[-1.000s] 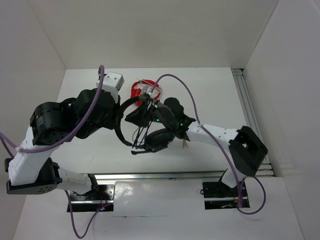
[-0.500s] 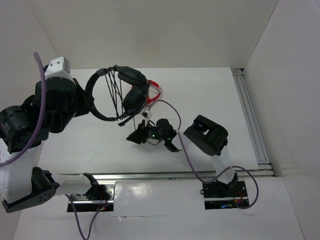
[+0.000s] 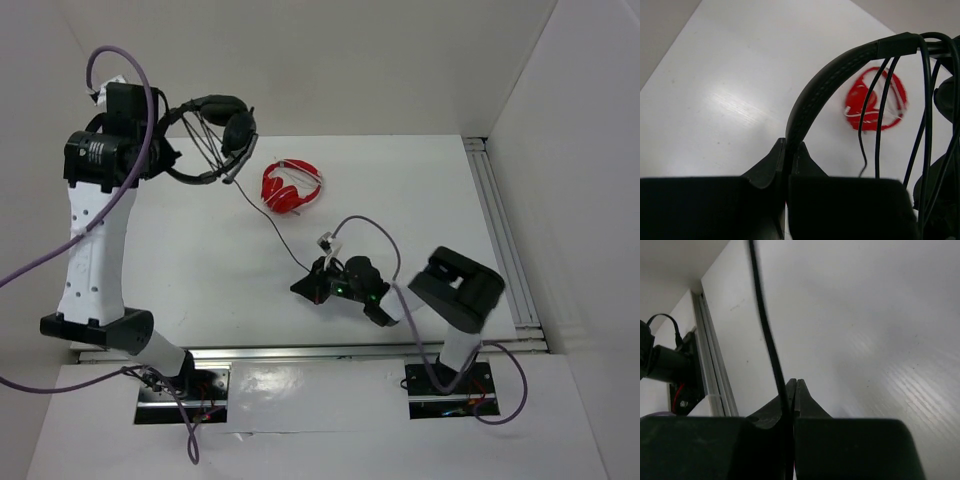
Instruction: Wrap the headphones
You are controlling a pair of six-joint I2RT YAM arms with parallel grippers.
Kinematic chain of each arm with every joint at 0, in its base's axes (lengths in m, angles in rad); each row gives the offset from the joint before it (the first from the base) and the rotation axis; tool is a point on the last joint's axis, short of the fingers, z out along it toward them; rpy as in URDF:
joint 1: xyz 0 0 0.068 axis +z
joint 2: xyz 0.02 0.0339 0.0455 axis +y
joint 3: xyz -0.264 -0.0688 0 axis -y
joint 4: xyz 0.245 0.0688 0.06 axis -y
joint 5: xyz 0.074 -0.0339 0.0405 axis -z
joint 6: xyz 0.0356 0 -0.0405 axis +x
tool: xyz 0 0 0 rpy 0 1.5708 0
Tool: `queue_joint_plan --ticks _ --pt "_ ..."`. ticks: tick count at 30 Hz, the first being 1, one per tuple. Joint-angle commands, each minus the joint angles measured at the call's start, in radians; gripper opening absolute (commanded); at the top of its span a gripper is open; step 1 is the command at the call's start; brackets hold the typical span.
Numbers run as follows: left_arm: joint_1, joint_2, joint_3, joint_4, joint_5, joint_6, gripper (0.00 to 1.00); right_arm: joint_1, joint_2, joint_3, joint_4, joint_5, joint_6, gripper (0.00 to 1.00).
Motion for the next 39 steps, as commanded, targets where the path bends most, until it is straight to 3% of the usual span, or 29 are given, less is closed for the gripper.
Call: queue_joint_plan --ticks 1,3,4,7,11,15,19,22,26,27,30,35,38,39 --pt "0.079 -0.008 -0.068 0.139 0.035 -0.014 0.0 0.068 -0.256 -0.045 -0.234 0.279 -0.081 0.0" --pt "0.079 0.028 -0.068 0.105 -0.064 -0.054 0.0 0.14 -0.377 -0.024 -0.43 0.446 -0.09 0.0" --pt "0.079 0.045 -0.068 0.105 -0.078 -0.071 0.0 0.18 -0.475 -0.007 -0.607 0.579 -0.081 0.0" --pt "0.11 0.108 -0.111 0.114 -0.108 -0.109 0.0 0.364 -0.623 0.074 -0.894 0.753 -0.067 0.0" --pt "0.064 0.197 -0.178 0.102 -0.229 -0.134 0.0 0.555 -0.743 0.198 -1.146 0.9 -0.055 0.0" --pt "0.004 0.242 -0.305 0.076 -0.338 -0.192 0.0 0.665 -0.798 0.379 -1.369 1.009 -0.091 0.0" --pt "-0.112 0.242 -0.464 0.157 -0.393 -0.12 0.0 0.676 -0.797 0.647 -1.592 1.16 -0.186 0.0" --pt "-0.246 0.242 -0.495 0.155 -0.416 -0.092 0.0 0.549 -0.736 0.799 -1.685 1.212 -0.335 0.0" --pt "-0.399 0.176 -0.554 0.243 -0.353 0.108 0.0 0.18 -0.673 0.927 -1.701 0.942 -0.526 0.0" --pt "-0.466 0.133 -0.598 0.252 -0.353 0.127 0.0 0.038 -0.663 0.944 -1.701 0.889 -0.544 0.0" --pt "-0.548 0.061 -0.698 0.283 -0.358 0.196 0.0 -0.175 -0.627 1.004 -1.669 0.688 -0.578 0.0" --pt "-0.715 -0.107 -0.771 0.305 -0.277 0.239 0.0 -0.272 -0.574 1.041 -1.627 0.574 -0.582 0.0" --pt "-0.8 -0.18 -0.766 0.305 -0.188 0.303 0.0 -0.349 -0.582 0.951 -1.543 0.4 -0.582 0.0" --pt "-0.82 -0.213 -0.749 0.288 -0.131 0.314 0.0 -0.361 -0.619 0.914 -1.511 0.256 -0.602 0.0"
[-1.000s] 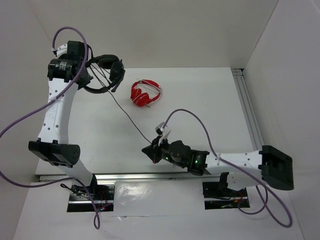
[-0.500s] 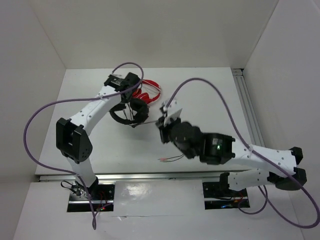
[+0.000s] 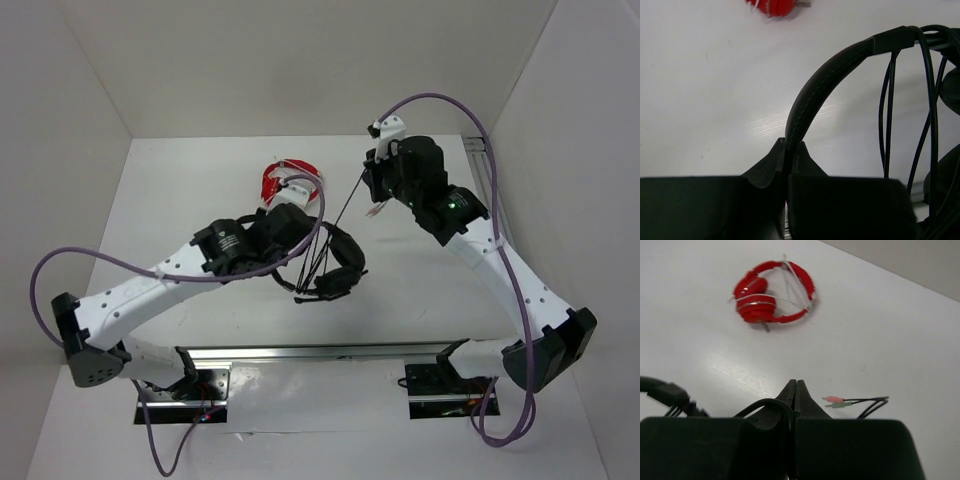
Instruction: Wrap the headphones
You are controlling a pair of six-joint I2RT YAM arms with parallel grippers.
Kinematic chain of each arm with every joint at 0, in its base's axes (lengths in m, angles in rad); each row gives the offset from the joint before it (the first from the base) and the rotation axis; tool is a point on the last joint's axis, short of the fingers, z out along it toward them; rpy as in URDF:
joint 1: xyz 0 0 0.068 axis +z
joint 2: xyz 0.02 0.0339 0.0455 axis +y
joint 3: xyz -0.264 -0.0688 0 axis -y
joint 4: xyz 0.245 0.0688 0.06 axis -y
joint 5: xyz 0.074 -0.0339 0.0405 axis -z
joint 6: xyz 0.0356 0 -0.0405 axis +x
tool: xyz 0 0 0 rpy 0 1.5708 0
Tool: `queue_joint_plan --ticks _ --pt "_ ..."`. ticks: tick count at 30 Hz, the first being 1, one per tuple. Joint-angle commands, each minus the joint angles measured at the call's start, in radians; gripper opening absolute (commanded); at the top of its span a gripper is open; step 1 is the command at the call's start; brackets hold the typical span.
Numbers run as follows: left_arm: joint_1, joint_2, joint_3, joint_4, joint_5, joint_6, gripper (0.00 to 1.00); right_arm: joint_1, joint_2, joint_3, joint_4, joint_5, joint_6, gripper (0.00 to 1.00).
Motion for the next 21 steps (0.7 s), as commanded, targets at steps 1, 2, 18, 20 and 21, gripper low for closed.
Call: queue_joint_plan --ticks 1,2,18,20,21 --pt "-0.073 -0.095 0.068 -0.067 0.129 0.12 0.0 -0.085 -0.092 -0.07 0.253 -0.299 -0.039 0.0" --pt "-0.105 -0.096 0.097 -0.105 0.15 0.12 0.0 -0.085 -0.117 -0.156 0.302 -0.345 -0.039 0.0" --pt "-0.129 -0.166 0.55 0.021 0.369 0.028 0.0 0.06 0.069 -0.602 1.286 -0.847 0.505 0.08" --pt "-0.129 -0.166 0.55 0.03 0.368 0.002 0.0 0.16 0.148 -0.592 1.315 -0.796 0.493 0.08" --pt "-0.129 -0.175 0.55 0.03 0.368 -0.007 0.0 0.21 0.193 -0.564 1.324 -0.753 0.483 0.08"
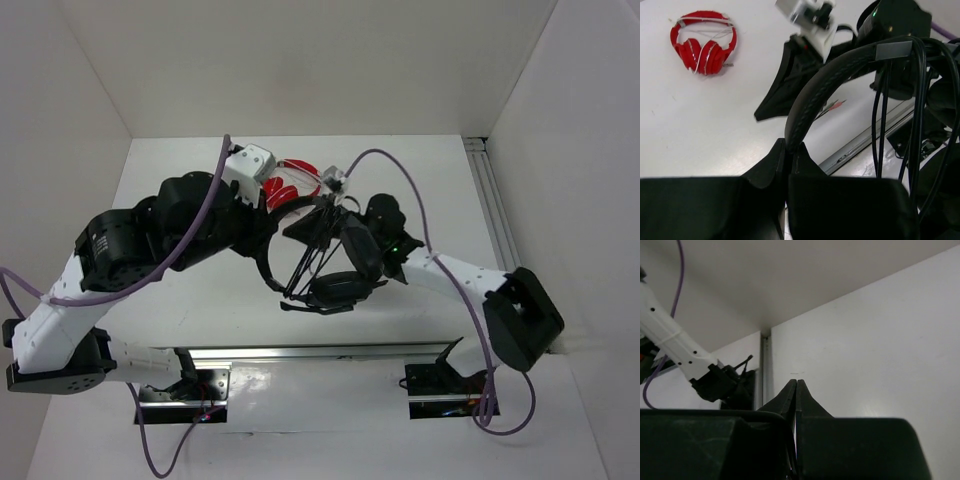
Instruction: Wrap the headphones
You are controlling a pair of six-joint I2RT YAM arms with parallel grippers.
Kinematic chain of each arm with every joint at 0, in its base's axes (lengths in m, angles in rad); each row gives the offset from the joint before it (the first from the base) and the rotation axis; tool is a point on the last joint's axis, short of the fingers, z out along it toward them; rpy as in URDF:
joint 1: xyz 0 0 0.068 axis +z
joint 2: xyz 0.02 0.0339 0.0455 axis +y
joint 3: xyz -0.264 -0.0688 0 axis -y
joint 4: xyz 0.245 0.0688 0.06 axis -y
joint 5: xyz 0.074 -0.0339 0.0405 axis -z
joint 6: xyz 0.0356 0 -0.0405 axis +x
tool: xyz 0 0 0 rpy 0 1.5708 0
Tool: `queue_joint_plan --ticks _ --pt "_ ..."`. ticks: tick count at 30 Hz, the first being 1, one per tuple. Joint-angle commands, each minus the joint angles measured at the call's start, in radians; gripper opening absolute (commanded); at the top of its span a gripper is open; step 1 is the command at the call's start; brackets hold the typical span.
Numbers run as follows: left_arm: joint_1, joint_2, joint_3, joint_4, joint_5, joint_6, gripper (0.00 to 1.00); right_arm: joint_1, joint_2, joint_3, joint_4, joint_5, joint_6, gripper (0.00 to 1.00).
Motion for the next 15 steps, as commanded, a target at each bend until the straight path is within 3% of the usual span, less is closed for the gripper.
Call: queue_joint_plan --ticks 1,8,15 --pt "-0.008 -0.044 0.03 0.203 0.059 -0.08 0.0 0.109 0.119 0.025 0.154 0.059 0.052 0.08" --pt "-0.008 -0.092 0.012 0.116 -0.114 -0.201 0.0 0.144 0.268 0.028 0.357 0.05 0.15 0.13" --pt "-0.008 -0.101 0.001 0.09 -0.119 -0.223 0.0 0.208 0.356 -0.015 0.442 0.073 0.17 0.29"
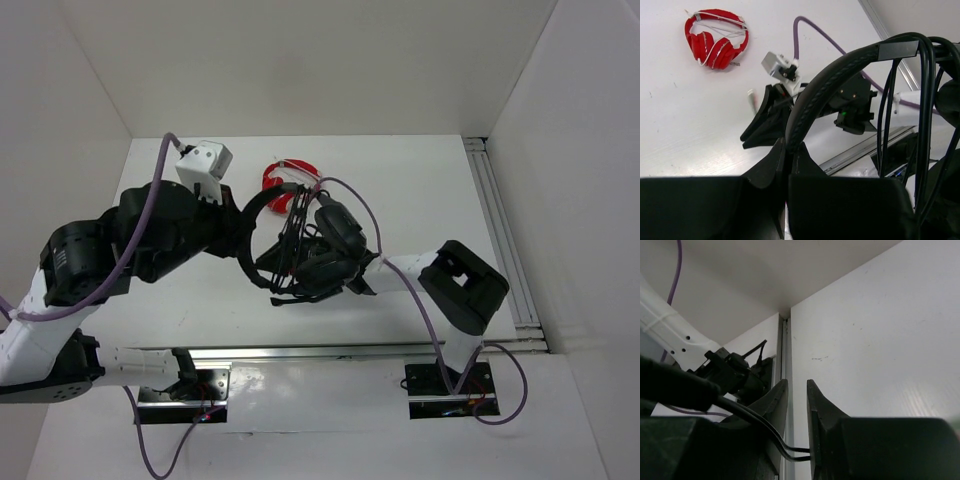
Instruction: Wrap the headphones
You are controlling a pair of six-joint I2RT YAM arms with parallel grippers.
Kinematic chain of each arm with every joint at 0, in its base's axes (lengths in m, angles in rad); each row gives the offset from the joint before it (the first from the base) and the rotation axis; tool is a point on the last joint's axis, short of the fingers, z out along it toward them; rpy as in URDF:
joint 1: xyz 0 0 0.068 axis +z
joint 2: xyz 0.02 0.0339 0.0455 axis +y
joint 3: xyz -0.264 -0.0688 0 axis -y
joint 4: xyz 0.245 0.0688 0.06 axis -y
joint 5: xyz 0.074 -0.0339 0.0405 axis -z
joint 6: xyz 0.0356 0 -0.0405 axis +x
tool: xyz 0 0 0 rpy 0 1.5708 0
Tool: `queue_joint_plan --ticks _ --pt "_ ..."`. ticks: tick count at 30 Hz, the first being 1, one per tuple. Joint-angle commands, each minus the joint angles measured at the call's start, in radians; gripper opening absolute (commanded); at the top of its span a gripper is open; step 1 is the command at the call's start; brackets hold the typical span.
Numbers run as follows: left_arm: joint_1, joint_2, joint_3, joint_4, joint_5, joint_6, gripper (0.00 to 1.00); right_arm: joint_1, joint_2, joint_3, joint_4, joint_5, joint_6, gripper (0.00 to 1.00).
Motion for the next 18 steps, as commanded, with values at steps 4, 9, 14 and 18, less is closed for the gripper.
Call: queue_joint_plan --ticks 4,9,14,18 --pt "-0.004 -0.023 0.009 0.126 -0.002 -0.061 0.0 0.037 0.02 -0.007 0.088 0.043 0.003 0.29" --pt "-0.004 -0.033 0.0 0.106 -0.022 -0.061 0.0 0.028 0.02 -0.007 0.036 0.053 -0.015 0.29" --pt "-0.004 -0.042 0.0 0.095 -0.031 -0.07 0.0 0.028 0.02 -0.028 0.036 0.053 -0.015 0.29" --pt "-0.004 -0.042 0.009 0.095 -0.041 -0.07 0.0 0.028 0.02 -0.048 0.06 0.053 -0.015 0.3"
